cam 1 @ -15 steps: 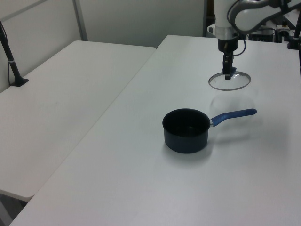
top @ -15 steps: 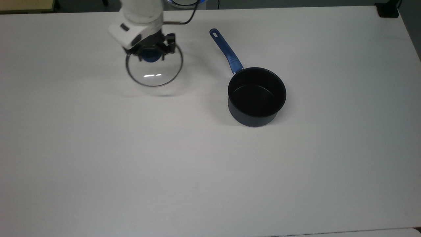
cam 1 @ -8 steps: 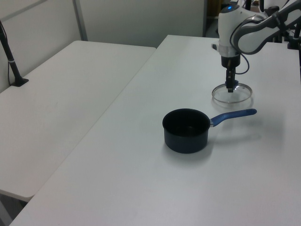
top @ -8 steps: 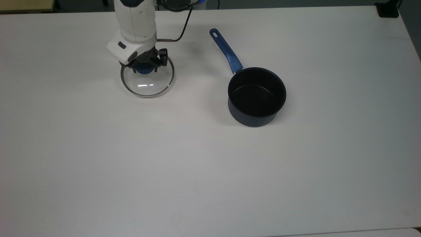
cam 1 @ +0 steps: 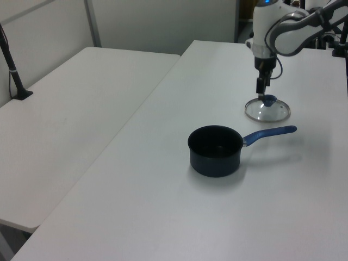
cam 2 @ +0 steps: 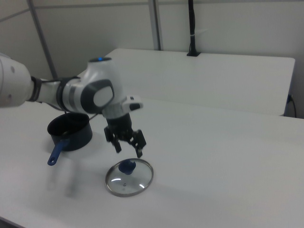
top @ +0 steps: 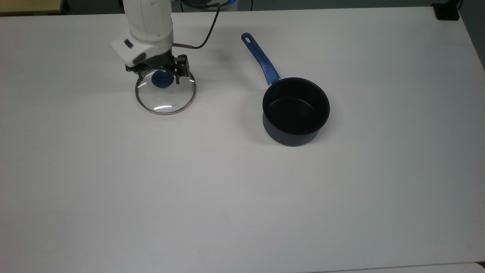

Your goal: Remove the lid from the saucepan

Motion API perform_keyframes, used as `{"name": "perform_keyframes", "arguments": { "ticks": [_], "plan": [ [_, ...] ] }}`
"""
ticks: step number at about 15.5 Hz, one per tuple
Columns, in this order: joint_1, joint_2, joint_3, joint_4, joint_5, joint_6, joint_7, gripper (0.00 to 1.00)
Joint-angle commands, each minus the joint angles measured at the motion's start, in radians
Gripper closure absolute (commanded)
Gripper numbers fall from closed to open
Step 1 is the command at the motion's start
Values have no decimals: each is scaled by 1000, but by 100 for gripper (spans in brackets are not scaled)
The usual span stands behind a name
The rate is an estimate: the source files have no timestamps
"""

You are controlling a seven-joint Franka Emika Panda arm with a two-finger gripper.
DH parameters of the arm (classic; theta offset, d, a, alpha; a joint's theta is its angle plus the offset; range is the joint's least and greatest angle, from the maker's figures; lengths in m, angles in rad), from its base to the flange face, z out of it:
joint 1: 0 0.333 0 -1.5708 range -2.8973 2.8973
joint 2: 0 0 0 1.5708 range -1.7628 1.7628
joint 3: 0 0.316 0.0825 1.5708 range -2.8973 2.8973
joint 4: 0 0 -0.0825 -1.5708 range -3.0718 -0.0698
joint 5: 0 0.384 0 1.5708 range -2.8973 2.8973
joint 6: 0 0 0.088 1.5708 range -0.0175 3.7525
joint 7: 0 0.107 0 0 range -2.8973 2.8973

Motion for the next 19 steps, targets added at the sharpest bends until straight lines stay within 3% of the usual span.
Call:
{"name": "perform_keyframes", "arguments": {
  "ticks": [1,3,7,12,15,19],
  "plan": [
    [34,-66,6,159,14,-206,120,0],
    [92,-94,0,267,51,-320,146,0],
    [172,-158,-12,361,69,-484,257,0],
    [218,-163,-31,364,66,-439,203,0],
    [223,-158,-84,402,69,-434,97,0],
    [229,-160,-113,422,91,-440,102,0]
  ]
}}
